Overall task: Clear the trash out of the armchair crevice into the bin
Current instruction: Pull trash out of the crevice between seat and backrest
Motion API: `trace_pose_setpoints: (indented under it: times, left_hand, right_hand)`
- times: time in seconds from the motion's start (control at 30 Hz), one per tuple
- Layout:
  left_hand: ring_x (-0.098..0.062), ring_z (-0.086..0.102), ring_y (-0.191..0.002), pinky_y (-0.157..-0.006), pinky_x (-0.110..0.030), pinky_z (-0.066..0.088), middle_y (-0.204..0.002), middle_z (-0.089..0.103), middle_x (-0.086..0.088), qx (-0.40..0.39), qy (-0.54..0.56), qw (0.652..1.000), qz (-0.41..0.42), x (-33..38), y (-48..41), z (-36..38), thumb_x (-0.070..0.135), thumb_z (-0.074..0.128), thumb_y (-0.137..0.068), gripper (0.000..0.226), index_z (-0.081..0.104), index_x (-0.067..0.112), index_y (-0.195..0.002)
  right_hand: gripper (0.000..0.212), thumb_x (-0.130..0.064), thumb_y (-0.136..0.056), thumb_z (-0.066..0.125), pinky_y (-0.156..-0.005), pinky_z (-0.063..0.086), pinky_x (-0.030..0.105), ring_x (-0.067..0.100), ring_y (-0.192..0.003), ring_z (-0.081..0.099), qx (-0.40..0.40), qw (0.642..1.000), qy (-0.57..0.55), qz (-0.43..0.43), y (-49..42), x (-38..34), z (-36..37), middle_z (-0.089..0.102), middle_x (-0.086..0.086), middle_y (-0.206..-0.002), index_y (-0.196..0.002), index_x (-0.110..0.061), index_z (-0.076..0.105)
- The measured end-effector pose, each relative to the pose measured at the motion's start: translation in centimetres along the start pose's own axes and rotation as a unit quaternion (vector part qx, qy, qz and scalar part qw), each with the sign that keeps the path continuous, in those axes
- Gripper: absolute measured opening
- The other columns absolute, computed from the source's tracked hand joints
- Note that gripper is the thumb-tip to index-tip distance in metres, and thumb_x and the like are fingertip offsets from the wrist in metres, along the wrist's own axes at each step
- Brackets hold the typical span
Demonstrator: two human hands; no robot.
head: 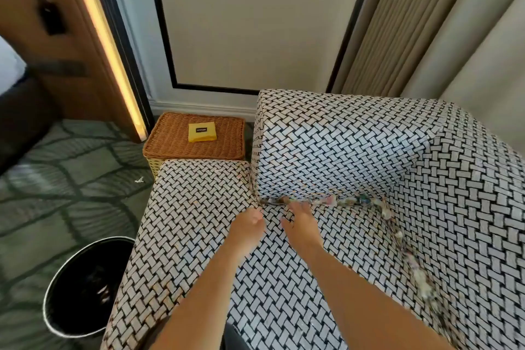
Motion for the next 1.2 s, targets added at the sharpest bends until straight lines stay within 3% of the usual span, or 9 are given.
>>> trace_pose_setpoints:
  times: [0.1,0.23,0.47,0.63,0.8,1.03,1.2]
  left_hand:
    - [-0.02,0.05,-0.117,-0.094,-0.028,0.041,-0.13,0.051,-0.008,0.036,-0.006,0.999,-0.015,-1.8,-1.0,0.7,0.018,0.044,-0.096,0.034,0.047,0.008,-0.129]
    - [-0.015,0.053,-0.105,-0.09,-0.024,0.042,-0.117,0.052,-0.004,0.091,-0.01,0.996,0.0,-3.2,-2.4,1.1,0.018,0.048,-0.095,0.033,0.048,0.007,-0.126]
    - [-0.006,0.051,-0.088,-0.094,-0.036,0.044,-0.094,0.051,0.011,0.189,-0.091,0.975,0.074,-3.0,-4.1,0.9,0.021,0.054,-0.09,0.025,0.056,0.019,-0.115]
    - [-0.008,0.052,-0.105,-0.103,-0.029,0.031,-0.115,0.052,0.007,0.233,-0.147,0.954,0.118,-2.3,-5.5,0.7,0.025,0.052,-0.092,0.03,0.053,0.022,-0.122]
    - [-0.008,0.054,-0.098,-0.099,-0.027,0.032,-0.112,0.05,0.007,0.223,-0.21,0.944,0.126,-1.9,-7.1,0.7,0.033,0.048,-0.094,0.031,0.054,0.023,-0.123]
    - [-0.012,0.058,-0.09,-0.098,-0.032,0.034,-0.118,0.048,0.001,0.169,-0.262,0.946,0.086,-1.4,-8.7,0.6,0.034,0.05,-0.093,0.032,0.056,0.022,-0.122]
    - [-0.015,0.061,-0.081,-0.089,-0.034,0.044,-0.115,0.05,0.001,0.123,-0.29,0.945,0.083,-0.7,-9.4,0.5,0.032,0.053,-0.092,0.024,0.06,0.019,-0.111]
  right_hand:
    - [0.05,-0.023,-0.092,0.053,-0.103,0.041,0.036,0.024,-0.13,0.037,0.032,0.999,-0.021,0.018,-0.7,1.0,0.8,0.029,0.008,-0.143,-0.138,-0.014,0.035]
    - [0.05,-0.025,-0.092,0.054,-0.091,0.048,0.033,0.025,-0.12,0.048,0.079,0.997,-0.019,0.015,-1.9,1.6,1.5,0.035,0.01,-0.14,-0.136,-0.012,0.036]
    - [0.031,-0.024,-0.09,0.058,-0.071,0.048,0.022,0.02,-0.093,0.059,0.123,0.991,0.029,-0.053,-3.6,0.8,1.2,0.046,0.007,-0.126,-0.118,-0.013,0.057]
    - [0.03,-0.027,-0.09,0.057,-0.075,0.046,0.022,0.016,-0.099,0.056,0.112,0.99,0.059,-0.07,-4.7,0.7,1.5,0.05,0.003,-0.123,-0.117,-0.015,0.061]
    - [0.033,-0.036,-0.09,0.054,-0.071,0.041,0.021,0.014,-0.095,0.055,0.104,0.988,0.091,-0.065,-5.3,0.6,1.6,0.057,-0.002,-0.113,-0.116,-0.019,0.063]
    - [0.039,-0.044,-0.09,0.049,-0.07,0.041,0.021,0.013,-0.097,0.053,0.082,0.989,0.117,-0.042,-5.5,0.8,2.0,0.053,-0.004,-0.118,-0.121,-0.022,0.06]
    - [0.038,-0.043,-0.088,0.051,-0.067,0.042,0.022,0.013,-0.093,0.054,0.079,0.991,0.109,-0.024,-5.7,0.9,2.0,0.053,-0.005,-0.116,-0.118,-0.022,0.062]
Point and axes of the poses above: each hand's wrist, its own y-axis away from the middle knuckle, its own z-axis out of the palm, x = y × z, the point moved 7 cm from there along -y, towards the middle knuckle
